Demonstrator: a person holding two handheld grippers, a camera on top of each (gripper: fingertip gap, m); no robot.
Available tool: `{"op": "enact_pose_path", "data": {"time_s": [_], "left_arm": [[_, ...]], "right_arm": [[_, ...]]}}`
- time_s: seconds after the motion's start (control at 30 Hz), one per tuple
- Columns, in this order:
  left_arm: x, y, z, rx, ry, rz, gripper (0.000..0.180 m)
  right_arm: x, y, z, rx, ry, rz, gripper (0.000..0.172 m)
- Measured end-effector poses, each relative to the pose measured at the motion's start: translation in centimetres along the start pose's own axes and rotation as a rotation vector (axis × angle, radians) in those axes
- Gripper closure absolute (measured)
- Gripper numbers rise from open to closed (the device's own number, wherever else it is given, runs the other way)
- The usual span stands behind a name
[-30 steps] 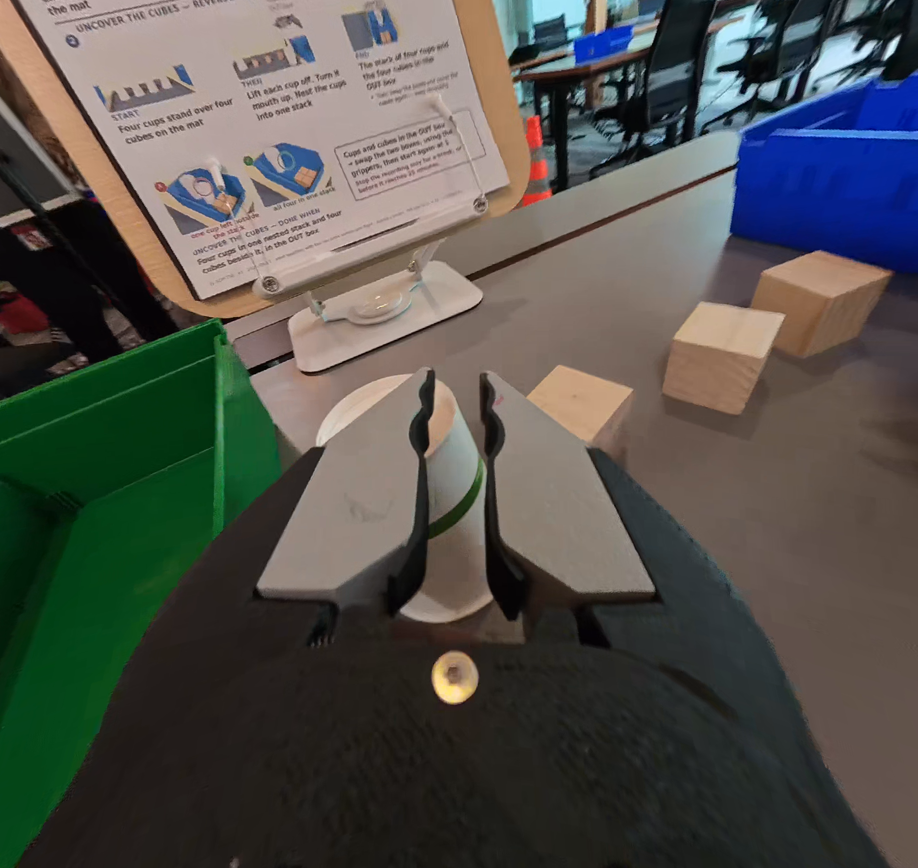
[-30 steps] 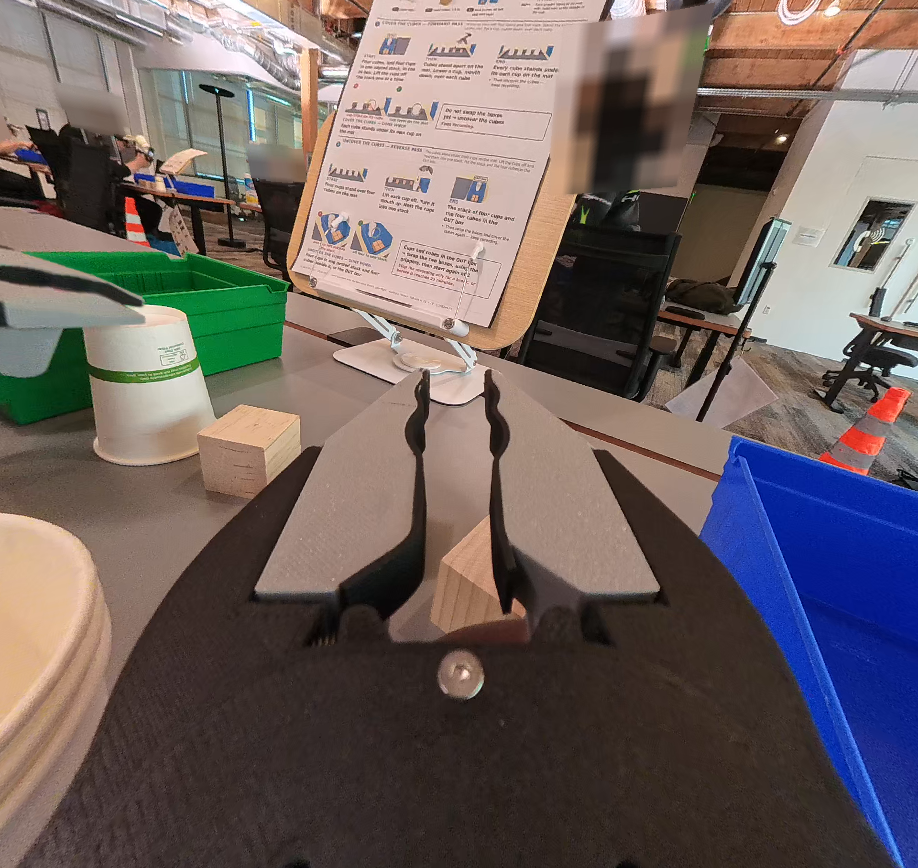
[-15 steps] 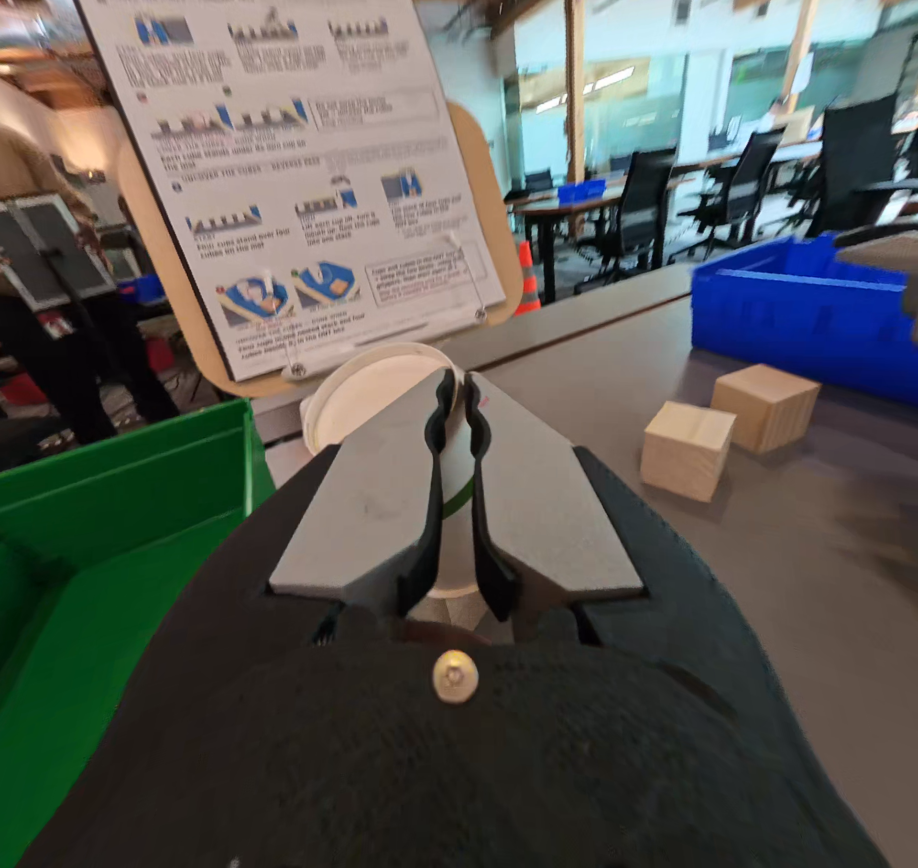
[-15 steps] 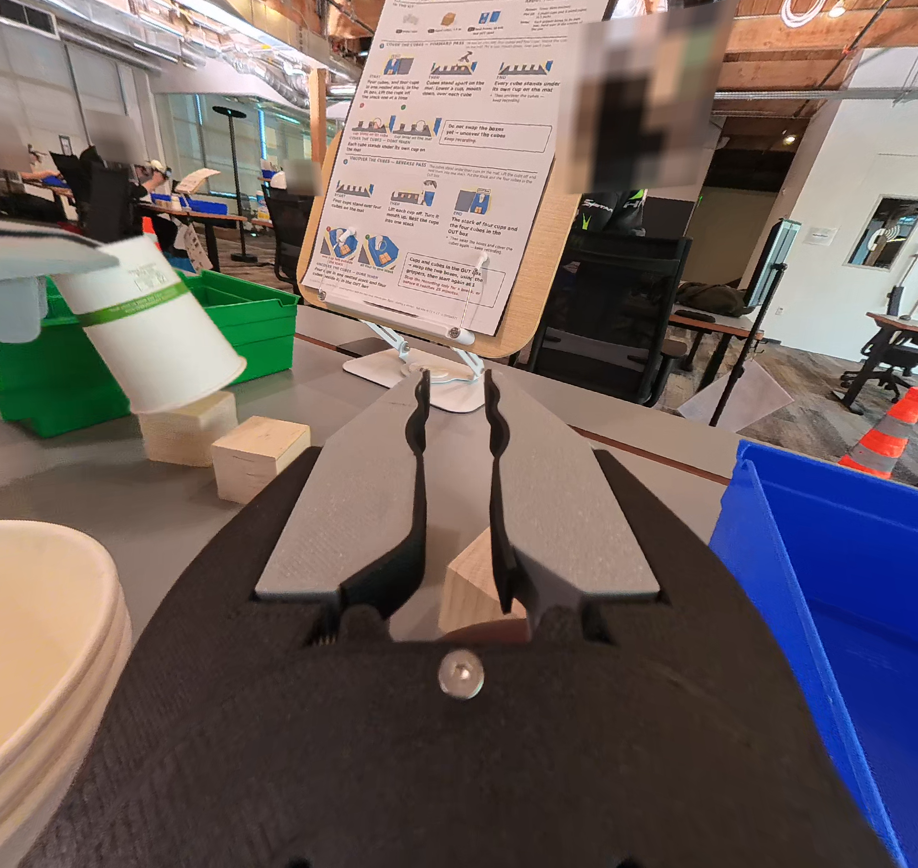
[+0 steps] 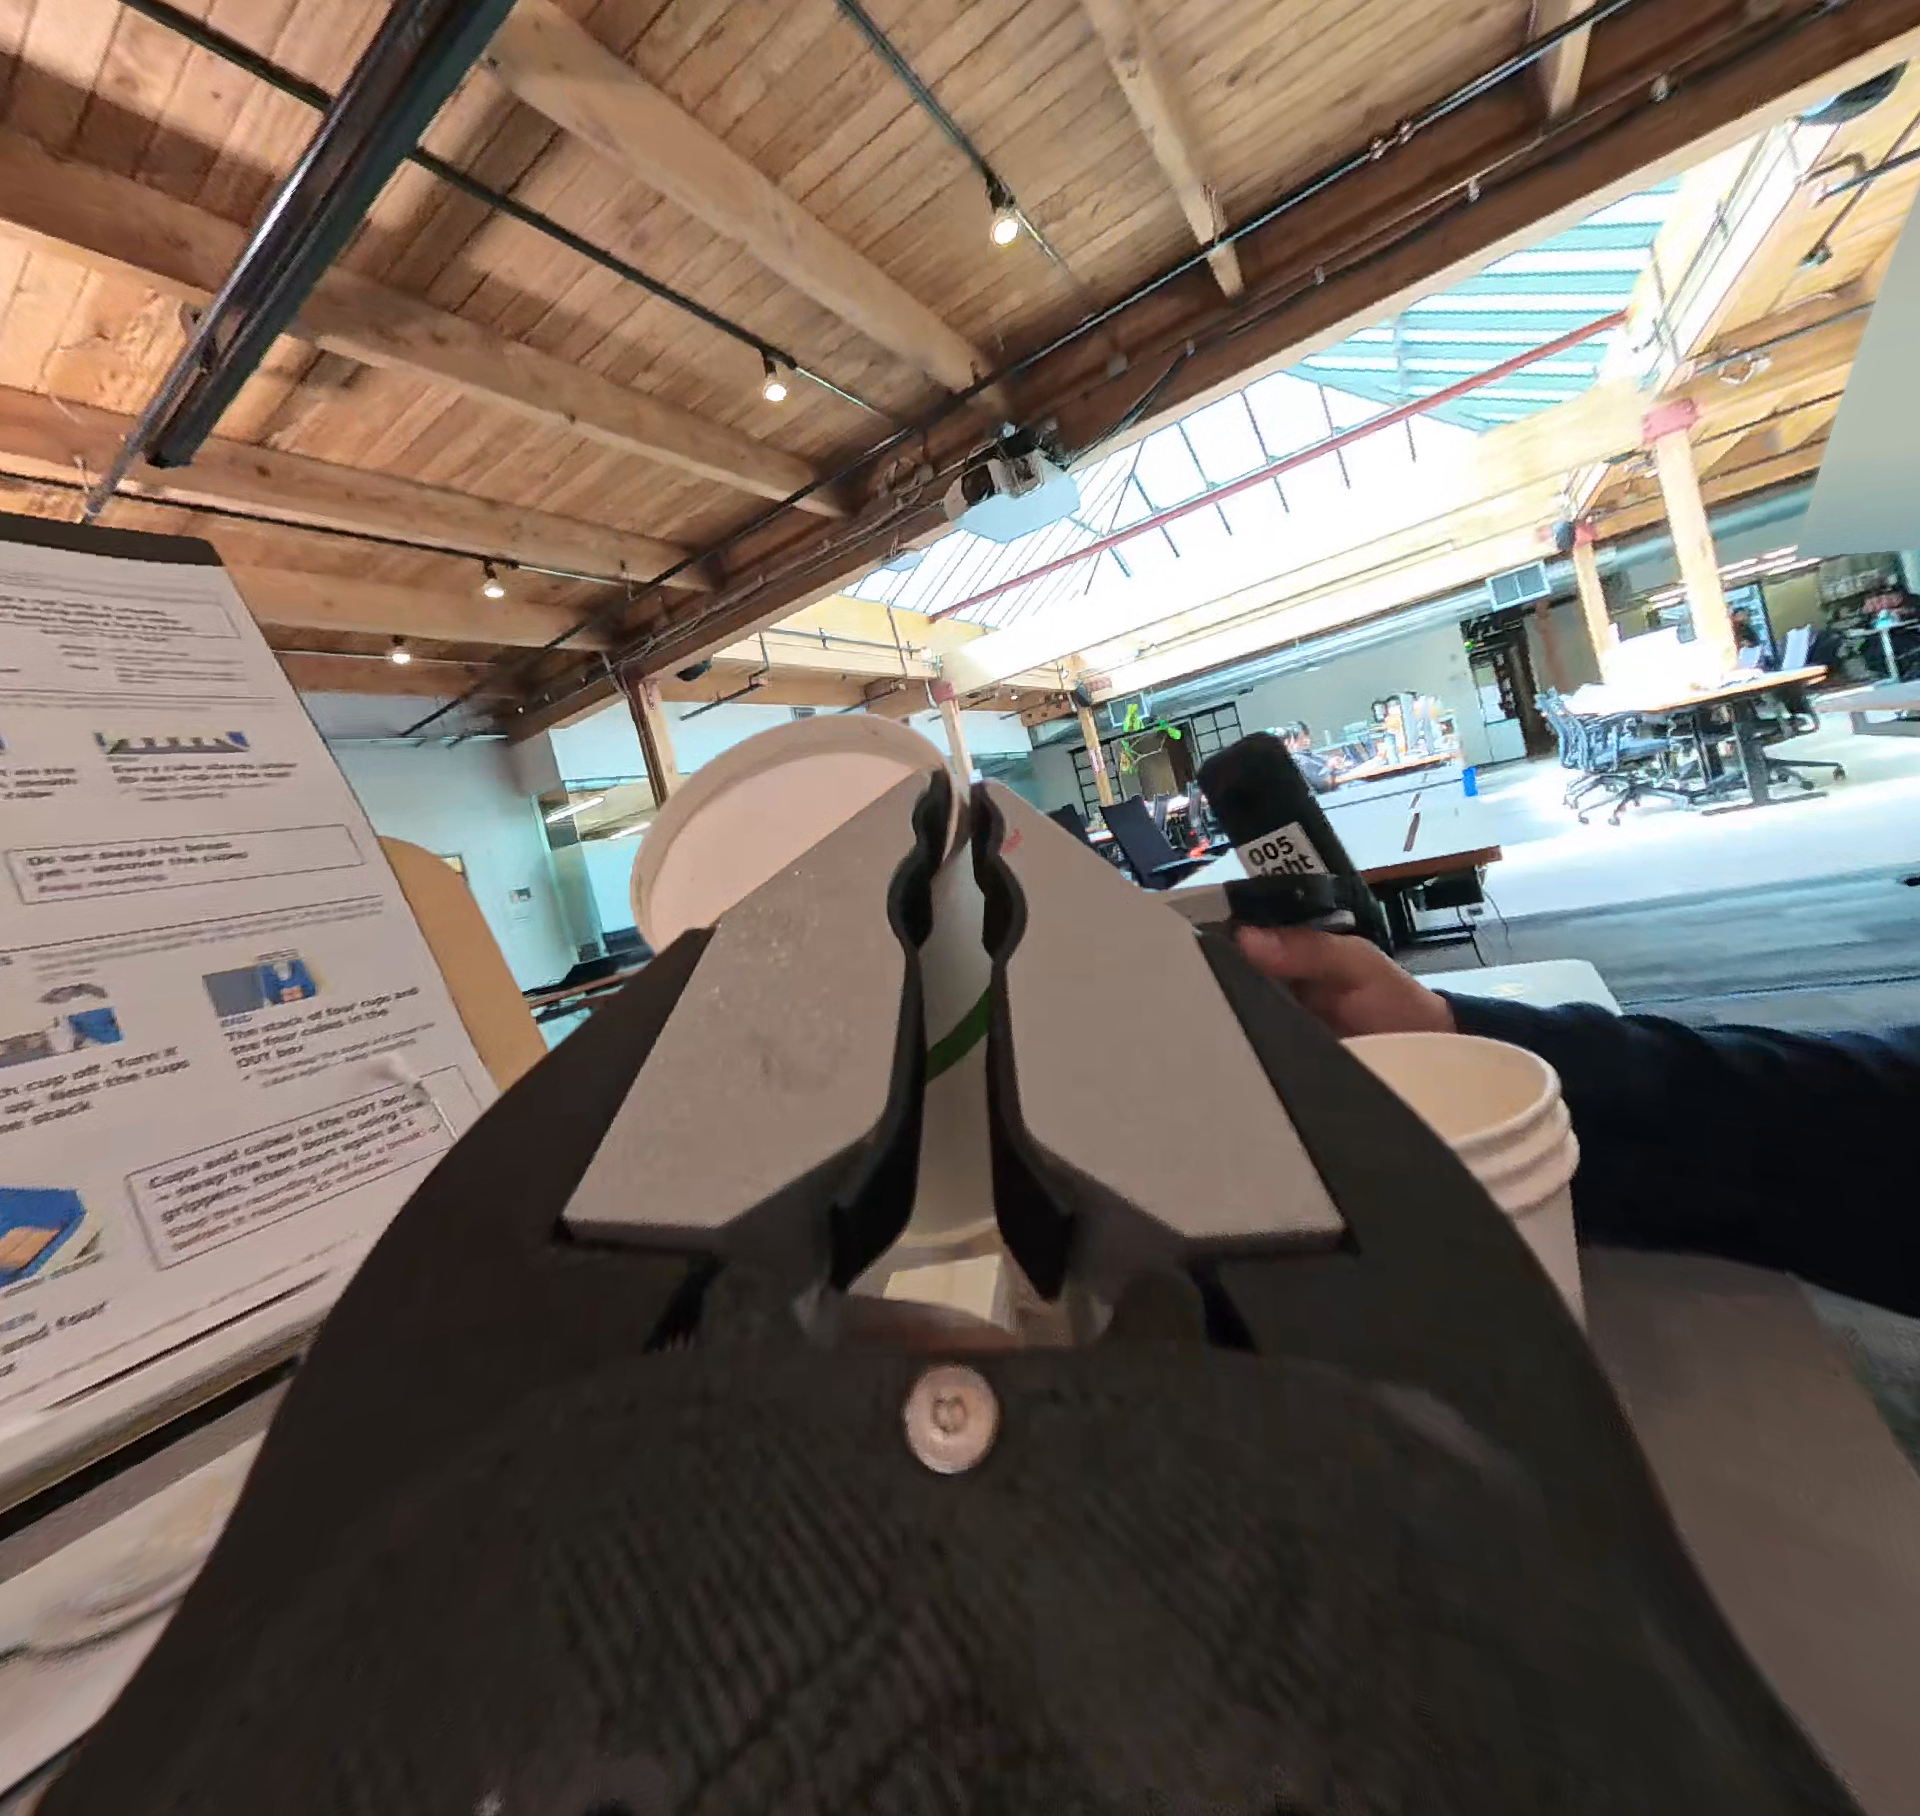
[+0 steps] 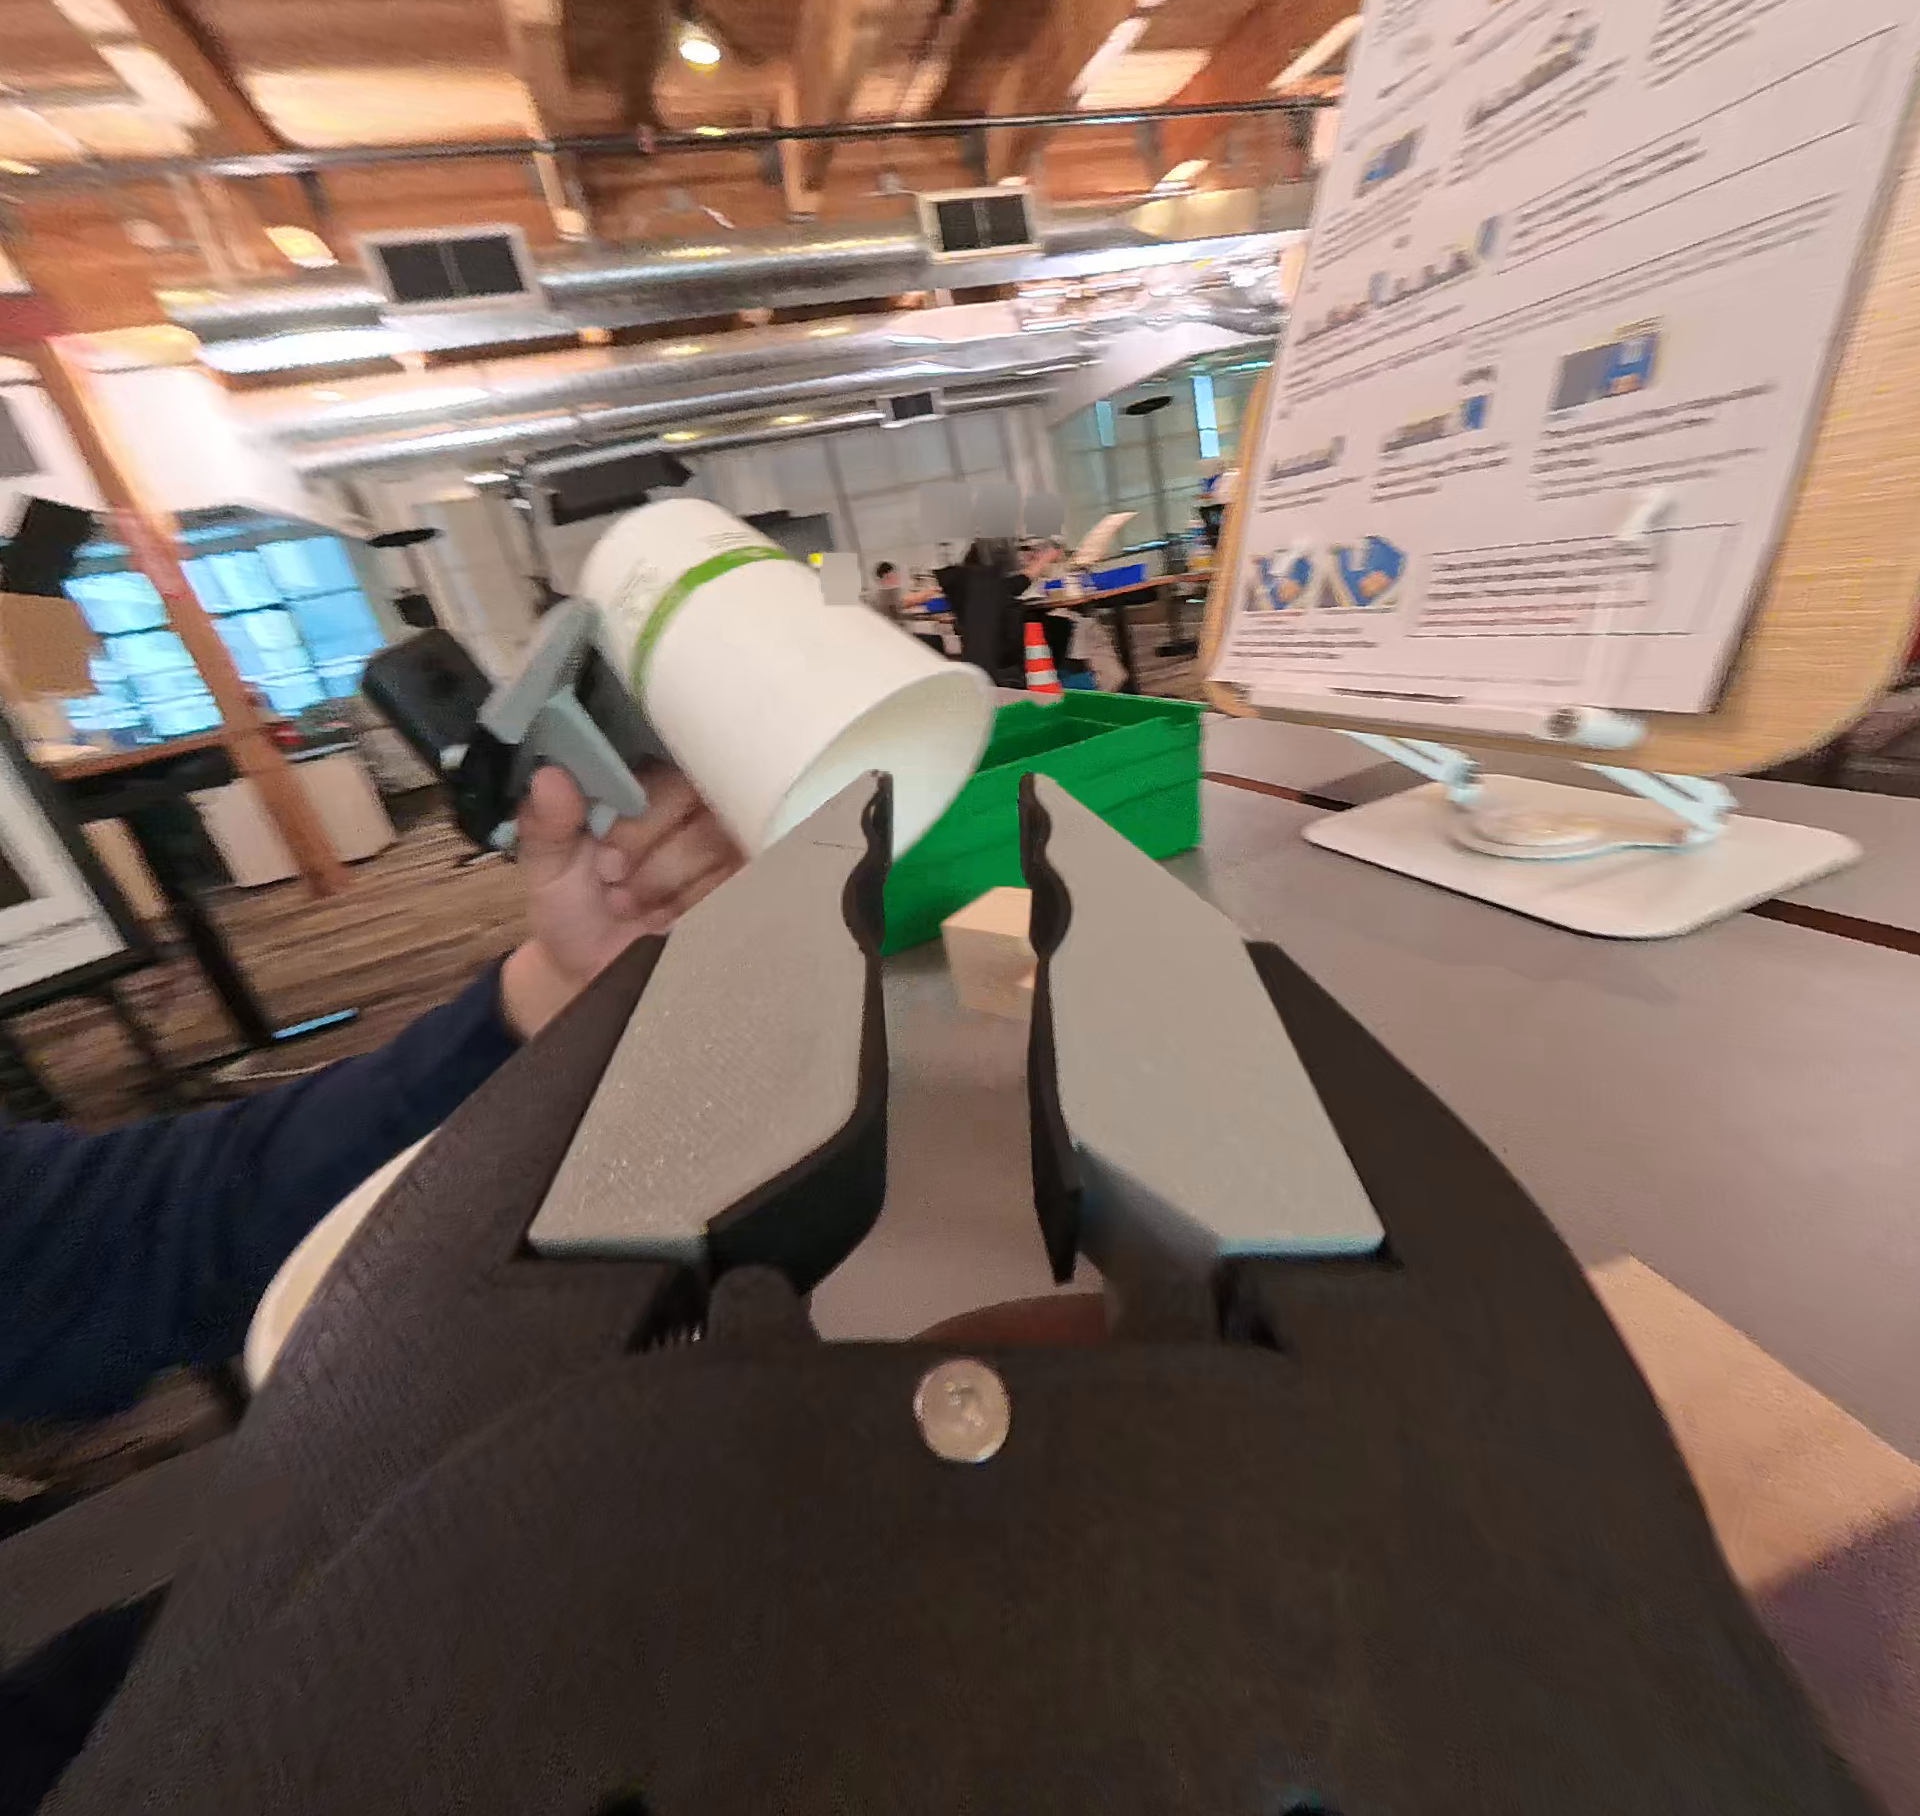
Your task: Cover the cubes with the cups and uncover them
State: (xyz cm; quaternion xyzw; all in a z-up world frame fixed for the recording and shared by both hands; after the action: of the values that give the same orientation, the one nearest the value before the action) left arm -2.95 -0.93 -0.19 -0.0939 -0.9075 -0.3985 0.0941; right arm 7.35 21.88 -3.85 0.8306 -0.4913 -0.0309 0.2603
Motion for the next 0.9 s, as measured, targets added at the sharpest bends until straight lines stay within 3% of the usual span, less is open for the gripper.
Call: {"op": "enact_pose_path", "data": {"time_s": [0.1, 0.23, 0.37, 0.43, 0.57, 0.63, 0.9], "left_arm": [[-0.3, 1.5, 0.2, 0.004, -0.035, 0.060, 0.178], [-1.1, 4.2, -0.8, -0.060, -0.079, 0.156, 0.178], [-2.0, 5.8, 0.5, -0.057, -0.096, 0.204, 0.178], [-2.3, 5.7, 1.3, -0.065, -0.118, 0.197, 0.178], [-2.2, 5.2, 1.8, -0.052, -0.114, 0.172, 0.177], [-1.8, 4.8, 1.5, -0.072, -0.167, 0.167, 0.178], [-1.6, 4.0, 1.4, -0.082, -0.192, 0.147, 0.179]], "right_arm": [[1.0, 0.1, -0.3, -0.020, 0.082, -0.120, 0.152], [1.2, -0.2, -0.8, -0.052, 0.153, -0.162, 0.149], [1.6, -0.3, -1.2, -0.092, 0.225, -0.226, 0.150], [2.0, -0.5, -1.3, -0.102, 0.240, -0.269, 0.172], [2.3, -0.4, -1.1, -0.094, 0.261, -0.298, 0.172], [2.2, -0.2, -0.7, -0.060, 0.266, -0.288, 0.154], [2.6, -0.5, -1.2, -0.109, 0.287, -0.342, 0.160]]}}
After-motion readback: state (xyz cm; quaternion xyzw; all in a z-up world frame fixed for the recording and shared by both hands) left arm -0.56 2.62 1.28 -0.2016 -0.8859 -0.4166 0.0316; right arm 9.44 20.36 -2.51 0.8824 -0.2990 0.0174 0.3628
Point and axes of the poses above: each gripper's, where its closed fingertips meet, y out along the fingers, z out of its underside, x = y × z across the jaws, the point moved 7 cm from there along -y, back along the fingers, and after that the axes turned 14 degrees about -x, right-handed, at the moved point
